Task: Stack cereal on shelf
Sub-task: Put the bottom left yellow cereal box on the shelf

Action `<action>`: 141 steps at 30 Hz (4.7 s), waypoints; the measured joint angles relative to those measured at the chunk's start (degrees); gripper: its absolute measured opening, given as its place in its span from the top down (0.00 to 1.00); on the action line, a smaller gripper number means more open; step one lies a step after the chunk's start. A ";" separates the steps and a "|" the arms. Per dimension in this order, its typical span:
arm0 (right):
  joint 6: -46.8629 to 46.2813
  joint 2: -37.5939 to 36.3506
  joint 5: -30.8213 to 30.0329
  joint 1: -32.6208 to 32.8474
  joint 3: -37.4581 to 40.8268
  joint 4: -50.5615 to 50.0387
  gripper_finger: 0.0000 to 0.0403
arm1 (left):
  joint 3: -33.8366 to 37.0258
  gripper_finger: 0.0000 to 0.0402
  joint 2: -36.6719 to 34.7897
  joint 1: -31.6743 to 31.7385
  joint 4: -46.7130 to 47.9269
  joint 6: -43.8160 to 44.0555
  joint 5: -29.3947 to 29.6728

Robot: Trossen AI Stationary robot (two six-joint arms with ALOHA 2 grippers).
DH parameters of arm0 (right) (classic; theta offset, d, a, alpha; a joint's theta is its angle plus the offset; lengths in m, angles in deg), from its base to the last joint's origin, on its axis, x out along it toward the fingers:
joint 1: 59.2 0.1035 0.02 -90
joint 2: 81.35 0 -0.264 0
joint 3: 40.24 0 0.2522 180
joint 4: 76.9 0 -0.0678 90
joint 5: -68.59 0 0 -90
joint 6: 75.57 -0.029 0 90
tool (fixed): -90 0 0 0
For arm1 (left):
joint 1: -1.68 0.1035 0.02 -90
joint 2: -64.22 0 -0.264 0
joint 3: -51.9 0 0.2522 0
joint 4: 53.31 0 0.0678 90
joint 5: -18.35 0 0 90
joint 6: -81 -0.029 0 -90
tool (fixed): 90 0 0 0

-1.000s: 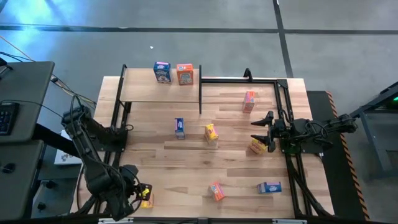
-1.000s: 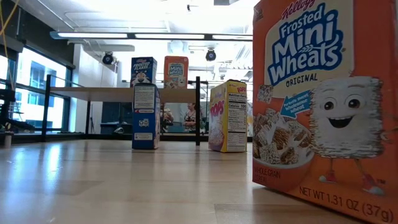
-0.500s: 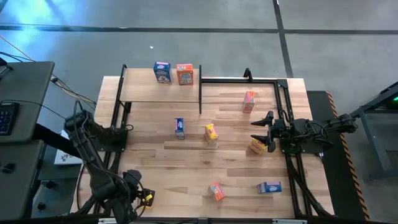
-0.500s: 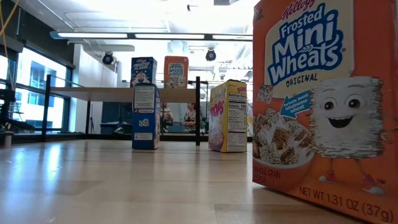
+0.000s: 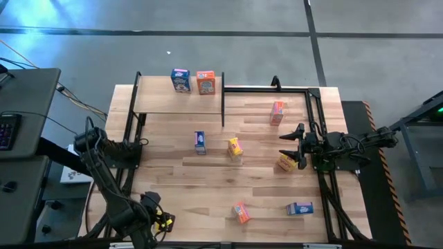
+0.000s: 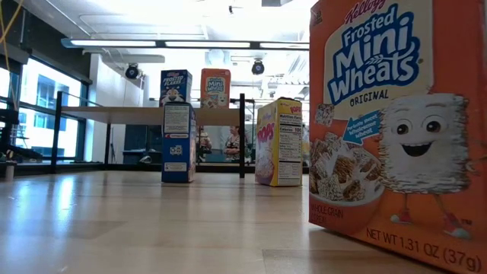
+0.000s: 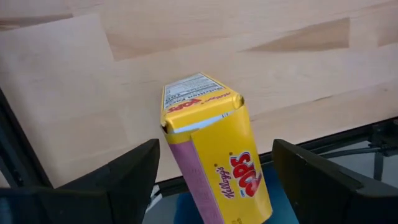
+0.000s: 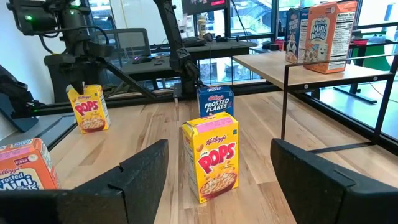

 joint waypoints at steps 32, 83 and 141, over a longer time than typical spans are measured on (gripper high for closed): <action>0.00 0.01 -0.01 -0.01 0.00 -0.02 0.32 | 0.02 0.59 -2.79 2.95 1.73 -11.35 0.33; 0.00 0.00 -0.02 -0.02 0.02 0.00 0.32 | 0.02 0.59 -37.37 61.03 23.41 -101.70 0.91; 0.00 0.02 -0.02 -0.02 0.02 0.02 0.32 | -0.02 0.59 -26.09 96.58 13.38 -181.85 16.17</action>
